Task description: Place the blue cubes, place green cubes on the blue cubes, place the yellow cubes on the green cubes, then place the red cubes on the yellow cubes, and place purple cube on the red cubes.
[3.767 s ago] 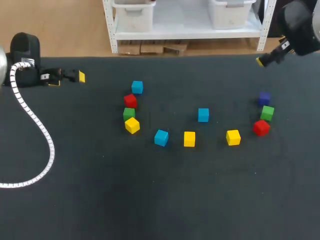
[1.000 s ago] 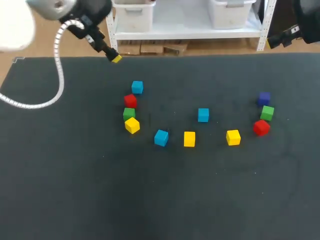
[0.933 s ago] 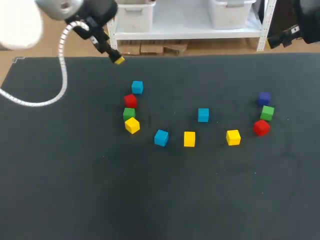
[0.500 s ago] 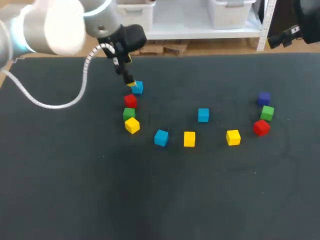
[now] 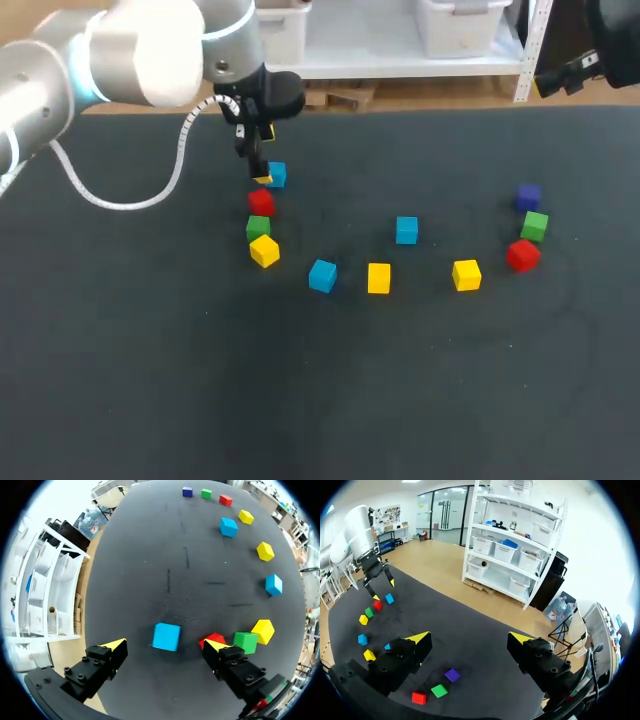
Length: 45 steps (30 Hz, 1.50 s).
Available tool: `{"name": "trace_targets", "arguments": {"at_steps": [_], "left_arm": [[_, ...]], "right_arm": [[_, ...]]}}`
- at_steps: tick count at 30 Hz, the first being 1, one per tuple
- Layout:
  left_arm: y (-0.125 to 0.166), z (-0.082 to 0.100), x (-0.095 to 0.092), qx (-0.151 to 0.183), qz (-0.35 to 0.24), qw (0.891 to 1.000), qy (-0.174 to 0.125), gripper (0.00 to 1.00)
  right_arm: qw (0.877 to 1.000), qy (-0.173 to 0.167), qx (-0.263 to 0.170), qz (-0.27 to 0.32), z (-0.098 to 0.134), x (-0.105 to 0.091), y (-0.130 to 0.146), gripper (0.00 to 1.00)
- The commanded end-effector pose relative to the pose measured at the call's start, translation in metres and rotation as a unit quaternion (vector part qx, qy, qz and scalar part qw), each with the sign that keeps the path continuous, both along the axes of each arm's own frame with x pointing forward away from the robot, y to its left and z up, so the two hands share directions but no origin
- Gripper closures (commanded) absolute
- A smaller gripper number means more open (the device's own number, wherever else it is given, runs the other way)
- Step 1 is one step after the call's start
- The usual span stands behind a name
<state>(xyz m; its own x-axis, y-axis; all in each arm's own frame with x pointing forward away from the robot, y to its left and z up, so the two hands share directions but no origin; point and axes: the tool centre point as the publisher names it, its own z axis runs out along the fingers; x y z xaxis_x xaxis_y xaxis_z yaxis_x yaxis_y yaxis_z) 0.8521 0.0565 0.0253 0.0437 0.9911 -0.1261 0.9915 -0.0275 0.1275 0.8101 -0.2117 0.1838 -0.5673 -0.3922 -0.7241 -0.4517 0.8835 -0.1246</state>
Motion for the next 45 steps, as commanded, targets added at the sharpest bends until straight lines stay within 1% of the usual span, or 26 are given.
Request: {"name": "trace_targets", "arguments": {"at_steps": [1,6,12,15,16,17,19,20,21,22,23,24,25,26,27,28,29,30,31,32,34,36,37,38,39,45], "left_arm": [[-0.007,-0.003,0.017,0.023,-0.02,0.998,0.047,0.0],[-0.007,-0.009,0.023,0.033,-0.043,0.997,0.056,0.0],[-0.009,-0.012,0.025,0.035,-0.053,0.996,0.066,0.0],[-0.009,-0.015,0.025,0.034,-0.052,0.995,0.073,0.21],[-0.008,-0.016,0.025,0.034,-0.051,0.995,0.076,0.33],[-0.007,-0.018,0.025,0.035,-0.051,0.995,0.077,0.34],[-0.006,-0.02,0.025,0.036,-0.051,0.995,0.077,0.51],[-0.006,-0.021,0.025,0.036,-0.051,0.995,0.077,0.52],[-0.005,-0.022,0.024,0.038,-0.051,0.995,0.078,0.52],[-0.004,-0.023,0.024,0.041,-0.052,0.995,0.079,0.4],[-0.004,-0.024,0.023,0.042,-0.053,0.995,0.08,0.23],[-0.004,-0.025,0.022,0.042,-0.053,0.994,0.082,0.16],[-0.003,-0.025,0.021,0.043,-0.055,0.994,0.083,0.18],[-0.003,-0.026,0.021,0.044,-0.055,0.994,0.083,0.16],[-0.003,-0.026,0.02,0.044,-0.056,0.994,0.083,0.09],[-0.003,-0.026,0.02,0.044,-0.056,0.994,0.084,0.04],[-0.003,-0.026,0.02,0.044,-0.056,0.994,0.085,0.02],[-0.003,-0.026,0.02,0.044,-0.056,0.994,0.085,0.01],[-0.003,-0.026,0.019,0.043,-0.056,0.994,0.086,0.03],[-0.003,-0.026,0.019,0.043,-0.056,0.994,0.087,0.09],[-0.004,-0.027,0.018,0.044,-0.059,0.993,0.087,0.51],[-0.004,-0.028,0.017,0.045,-0.061,0.993,0.089,0.65],[-0.004,-0.028,0.017,0.046,-0.061,0.993,0.089,0.76],[-0.004,-0.028,0.017,0.046,-0.061,0.993,0.089,0.96],[-0.004,-0.028,0.016,0.045,-0.061,0.993,0.089,1.0],[-0.004,-0.029,0.016,0.047,-0.06,0.993,0.091,1.0]], "right_arm": [[0.999,-0.02,-0.023,-0.031,-0.001,-0.004,0.001,0.0],[0.999,-0.02,-0.023,-0.031,-0.001,-0.004,0.001,0.0],[0.999,-0.02,-0.023,-0.031,-0.001,-0.004,0.001,0.0],[0.999,-0.02,-0.023,-0.031,-0.001,-0.004,0.001,0.0],[0.999,-0.02,-0.023,-0.031,-0.001,-0.004,0.001,0.0],[0.999,-0.02,-0.023,-0.031,-0.001,-0.004,0.001,0.0],[0.999,-0.02,-0.023,-0.031,-0.001,-0.004,0.001,0.0],[0.999,-0.02,-0.023,-0.031,-0.001,-0.004,0.001,0.0],[0.999,-0.02,-0.023,-0.031,-0.001,-0.004,0.001,0.0],[0.999,-0.02,-0.023,-0.031,-0.001,-0.004,0.001,0.0],[0.999,-0.02,-0.023,-0.031,-0.001,-0.004,0.001,0.0],[0.999,-0.02,-0.023,-0.031,-0.001,-0.004,0.001,0.0],[0.999,-0.02,-0.023,-0.031,-0.001,-0.004,0.001,0.0],[0.999,-0.02,-0.023,-0.031,-0.001,-0.004,0.001,0.0],[0.999,-0.02,-0.023,-0.031,-0.001,-0.004,0.001,0.0],[0.999,-0.02,-0.023,-0.031,-0.001,-0.004,0.001,0.0],[0.999,-0.02,-0.023,-0.031,-0.001,-0.004,0.001,0.0],[0.999,-0.02,-0.023,-0.031,-0.001,-0.004,0.001,0.0],[0.999,-0.02,-0.023,-0.031,-0.001,-0.004,0.001,0.0],[0.999,-0.02,-0.023,-0.031,-0.001,-0.004,0.001,0.0],[0.999,-0.02,-0.023,-0.031,-0.001,-0.004,0.001,0.0],[0.999,-0.02,-0.023,-0.031,-0.001,-0.004,0.001,0.0],[0.999,-0.02,-0.023,-0.031,-0.001,-0.004,0.001,0.0],[0.999,-0.02,-0.023,-0.031,-0.001,-0.004,0.001,0.0],[0.999,-0.02,-0.023,-0.031,-0.001,-0.004,0.001,0.0],[0.999,-0.02,-0.023,-0.031,-0.001,-0.004,0.001,0.0]]}}
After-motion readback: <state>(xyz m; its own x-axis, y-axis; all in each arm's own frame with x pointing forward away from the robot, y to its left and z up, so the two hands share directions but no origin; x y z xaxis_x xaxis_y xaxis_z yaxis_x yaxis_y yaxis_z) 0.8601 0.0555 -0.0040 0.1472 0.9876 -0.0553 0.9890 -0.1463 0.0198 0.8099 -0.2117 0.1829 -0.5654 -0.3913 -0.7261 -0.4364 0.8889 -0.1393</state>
